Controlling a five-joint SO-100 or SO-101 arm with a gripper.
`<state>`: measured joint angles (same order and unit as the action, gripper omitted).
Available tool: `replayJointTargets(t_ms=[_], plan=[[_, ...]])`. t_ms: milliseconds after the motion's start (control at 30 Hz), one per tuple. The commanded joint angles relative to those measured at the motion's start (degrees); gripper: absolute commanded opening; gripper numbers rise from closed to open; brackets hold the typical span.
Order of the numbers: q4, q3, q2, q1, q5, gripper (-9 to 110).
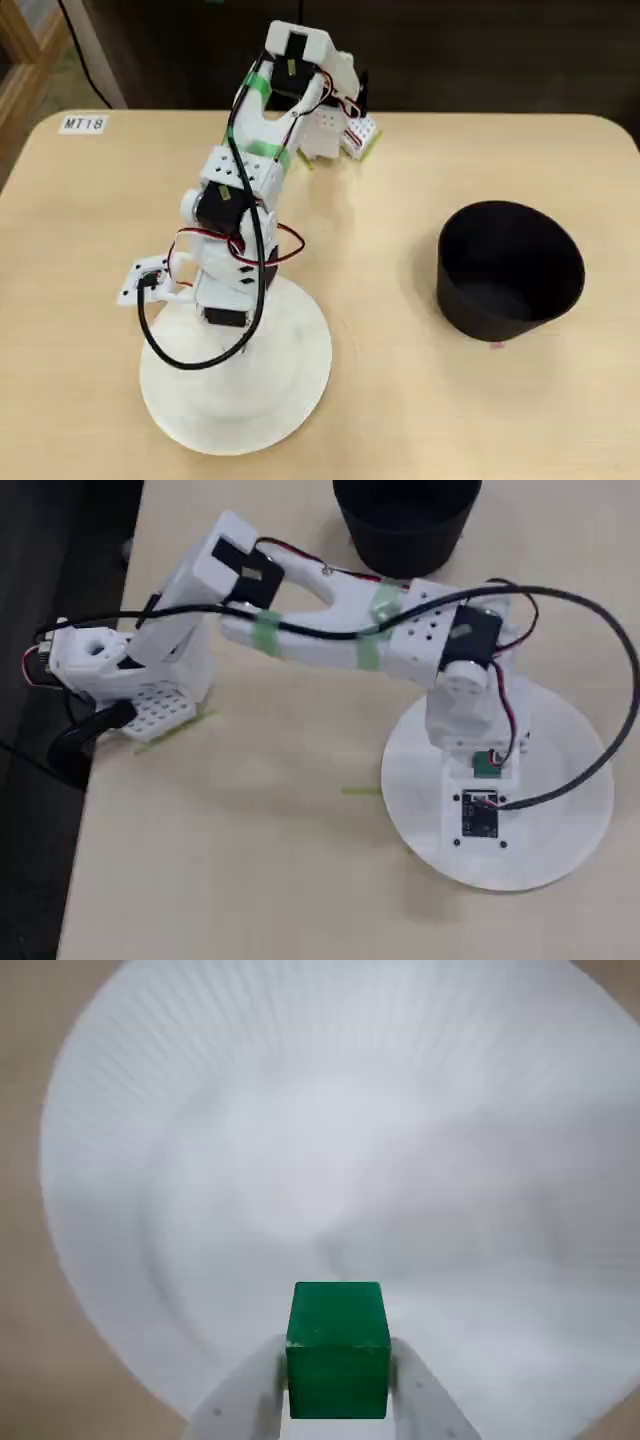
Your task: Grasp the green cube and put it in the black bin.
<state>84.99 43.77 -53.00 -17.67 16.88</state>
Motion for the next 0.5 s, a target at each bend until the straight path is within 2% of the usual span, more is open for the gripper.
replayJointTargets(t_ms=[0, 133, 300, 467], plan=[[9.8, -18.3, -1.1, 1.5, -1.1, 0], [21.2, -39.8, -1.7, 4.7, -6.2, 0], [21.4, -23.4, -19.8, 17.8, -14.9, 0], [21.4, -15.1, -24.7, 35.2, -22.9, 0]])
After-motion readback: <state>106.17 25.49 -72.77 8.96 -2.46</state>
